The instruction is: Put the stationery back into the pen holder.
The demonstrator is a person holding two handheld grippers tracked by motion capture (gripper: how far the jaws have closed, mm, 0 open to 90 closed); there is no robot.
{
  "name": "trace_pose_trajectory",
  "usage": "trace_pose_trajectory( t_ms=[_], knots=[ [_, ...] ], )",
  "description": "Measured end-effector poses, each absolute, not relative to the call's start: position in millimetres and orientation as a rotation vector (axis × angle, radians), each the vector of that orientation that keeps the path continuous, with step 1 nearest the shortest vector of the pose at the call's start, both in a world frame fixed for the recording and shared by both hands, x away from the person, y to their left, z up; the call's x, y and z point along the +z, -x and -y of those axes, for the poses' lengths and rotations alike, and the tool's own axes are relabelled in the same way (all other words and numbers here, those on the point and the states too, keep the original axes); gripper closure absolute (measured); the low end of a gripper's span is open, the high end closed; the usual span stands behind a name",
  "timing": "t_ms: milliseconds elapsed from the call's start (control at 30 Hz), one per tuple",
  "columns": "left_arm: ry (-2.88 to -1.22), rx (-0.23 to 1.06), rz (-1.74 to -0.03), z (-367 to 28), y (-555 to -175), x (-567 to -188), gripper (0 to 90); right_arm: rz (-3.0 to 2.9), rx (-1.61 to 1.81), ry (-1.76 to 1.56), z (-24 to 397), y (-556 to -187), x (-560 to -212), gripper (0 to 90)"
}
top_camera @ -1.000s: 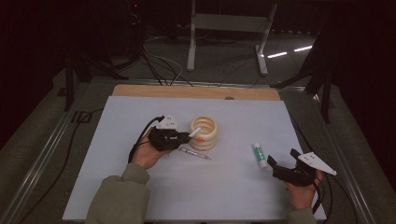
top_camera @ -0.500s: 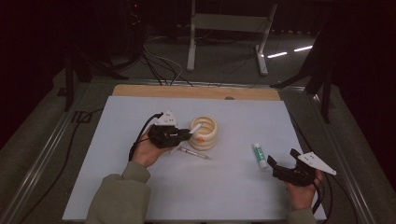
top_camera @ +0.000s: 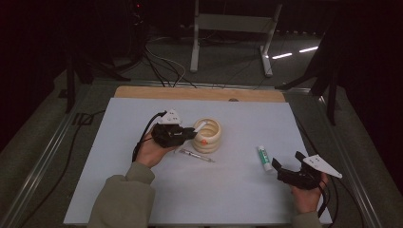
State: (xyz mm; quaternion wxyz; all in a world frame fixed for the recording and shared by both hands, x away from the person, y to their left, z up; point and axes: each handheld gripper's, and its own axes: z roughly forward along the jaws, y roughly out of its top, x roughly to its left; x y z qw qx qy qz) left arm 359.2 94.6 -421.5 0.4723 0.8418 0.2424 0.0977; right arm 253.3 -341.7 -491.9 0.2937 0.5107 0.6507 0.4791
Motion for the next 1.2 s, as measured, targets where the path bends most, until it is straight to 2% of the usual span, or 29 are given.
trace_pose_trajectory(
  t_ms=[1200],
  knots=[
    [-2.026, 0.266, -0.617, -82, -371, -412, 79.2, -1.730, 1.276, -1.360, 342, -253, -492, 0.0]
  ],
)
